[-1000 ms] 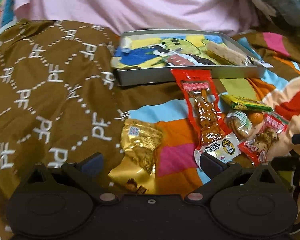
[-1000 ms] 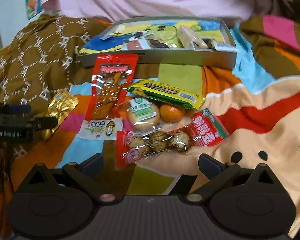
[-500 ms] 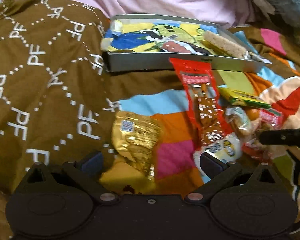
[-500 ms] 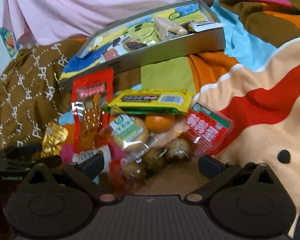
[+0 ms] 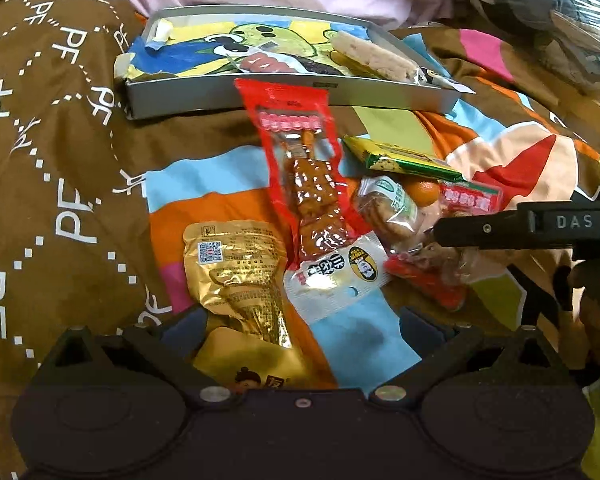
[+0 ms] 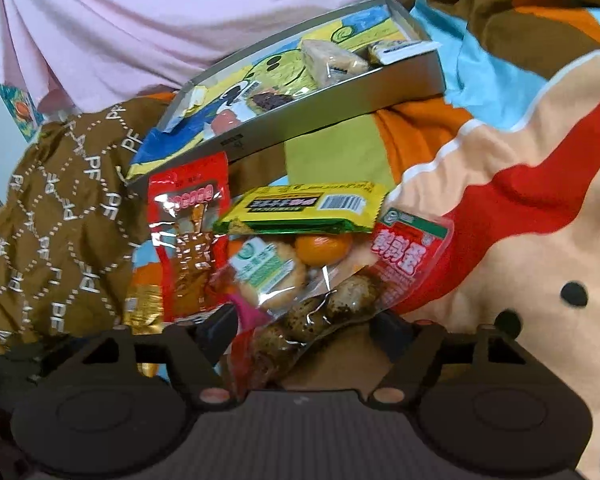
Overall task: Organize snacks
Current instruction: 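Move left tool to the gold foil pack while right tool approaches the red-topped stick pack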
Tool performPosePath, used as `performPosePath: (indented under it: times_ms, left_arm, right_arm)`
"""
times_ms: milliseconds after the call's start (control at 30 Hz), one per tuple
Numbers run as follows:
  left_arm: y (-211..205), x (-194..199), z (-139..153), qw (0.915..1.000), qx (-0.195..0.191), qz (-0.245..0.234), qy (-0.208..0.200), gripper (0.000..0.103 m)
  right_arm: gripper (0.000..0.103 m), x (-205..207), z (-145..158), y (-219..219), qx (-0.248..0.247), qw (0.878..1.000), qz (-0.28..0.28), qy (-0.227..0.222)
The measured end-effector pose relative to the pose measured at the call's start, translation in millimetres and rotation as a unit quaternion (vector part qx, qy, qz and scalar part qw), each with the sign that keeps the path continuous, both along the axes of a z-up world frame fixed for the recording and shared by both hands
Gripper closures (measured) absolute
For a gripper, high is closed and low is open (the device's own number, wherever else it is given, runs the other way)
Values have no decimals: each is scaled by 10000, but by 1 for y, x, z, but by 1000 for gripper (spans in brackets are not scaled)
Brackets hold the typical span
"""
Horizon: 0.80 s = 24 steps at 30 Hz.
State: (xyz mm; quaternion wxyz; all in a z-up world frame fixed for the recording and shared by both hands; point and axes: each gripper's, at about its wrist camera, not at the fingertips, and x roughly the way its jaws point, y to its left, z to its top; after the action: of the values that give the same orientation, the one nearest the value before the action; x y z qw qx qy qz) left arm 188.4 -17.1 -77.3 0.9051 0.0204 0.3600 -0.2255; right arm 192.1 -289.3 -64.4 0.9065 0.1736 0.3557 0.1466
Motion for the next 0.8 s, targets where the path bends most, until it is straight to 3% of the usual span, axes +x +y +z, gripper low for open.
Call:
performPosePath:
  times_ms: [233,333,467,567,800]
  left_arm:
    - [8,10,-3,9967,68,813,-7,1]
    - [7,10,-2,9967,110,807,-23,2]
    - [4,7,-3,9977,140,658,-32,8]
    - [0,4,-3,9985,101,533,-54,12]
    - [-7,-3,-4,9989,10,464,-71,16]
  right_arm:
    - [26,6,-6,-8,396,9990,-120,176]
    - [28,5,-7,-9,475,9985,-154,206]
    - [46,5,-5,-8,298,9988,-284,264]
    - [54,3,-5,-10,322,9984,-346,325]
    - [63,2,-5,-18,653,9962,-371,442]
